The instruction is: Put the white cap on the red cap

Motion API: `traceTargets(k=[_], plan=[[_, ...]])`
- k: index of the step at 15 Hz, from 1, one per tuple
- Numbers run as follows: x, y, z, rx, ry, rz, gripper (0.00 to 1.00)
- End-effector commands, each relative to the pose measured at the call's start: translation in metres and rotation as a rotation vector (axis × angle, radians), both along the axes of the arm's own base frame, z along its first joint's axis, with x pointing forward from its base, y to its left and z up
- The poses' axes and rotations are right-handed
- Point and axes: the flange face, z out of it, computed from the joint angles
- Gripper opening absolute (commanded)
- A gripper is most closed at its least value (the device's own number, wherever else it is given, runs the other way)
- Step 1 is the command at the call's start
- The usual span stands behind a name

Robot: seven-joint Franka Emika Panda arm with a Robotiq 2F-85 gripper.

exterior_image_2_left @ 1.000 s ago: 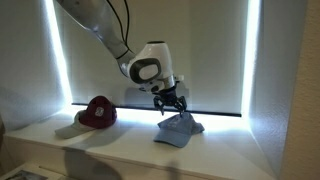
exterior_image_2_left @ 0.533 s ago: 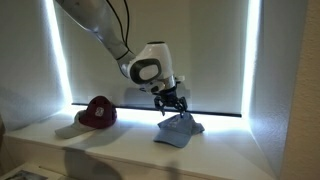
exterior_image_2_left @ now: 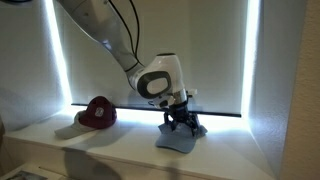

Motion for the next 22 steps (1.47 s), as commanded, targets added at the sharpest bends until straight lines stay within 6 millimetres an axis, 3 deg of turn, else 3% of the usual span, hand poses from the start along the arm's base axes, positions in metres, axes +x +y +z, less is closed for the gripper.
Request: traceTargets(k=[1,12,13,14,15,22], plan=[[-0.007,-0.009,-0.006,-0.007,0.005,-0.016,1.00],[-0.007,-0.011,-0.006,-0.009,0.003,-0.020,1.00],[-0.021,-0.017,-0.006,-0.005,0.011,-0.022,1.00],[-0.024,-0.020,-0.007,-0.003,0.011,-0.019,0.75],[-0.026,-0.021,-0.007,-0.008,0.010,-0.027,0.74],[-0.028,-0.028,0.002,-0.024,-0.019,-0.040,0.26]])
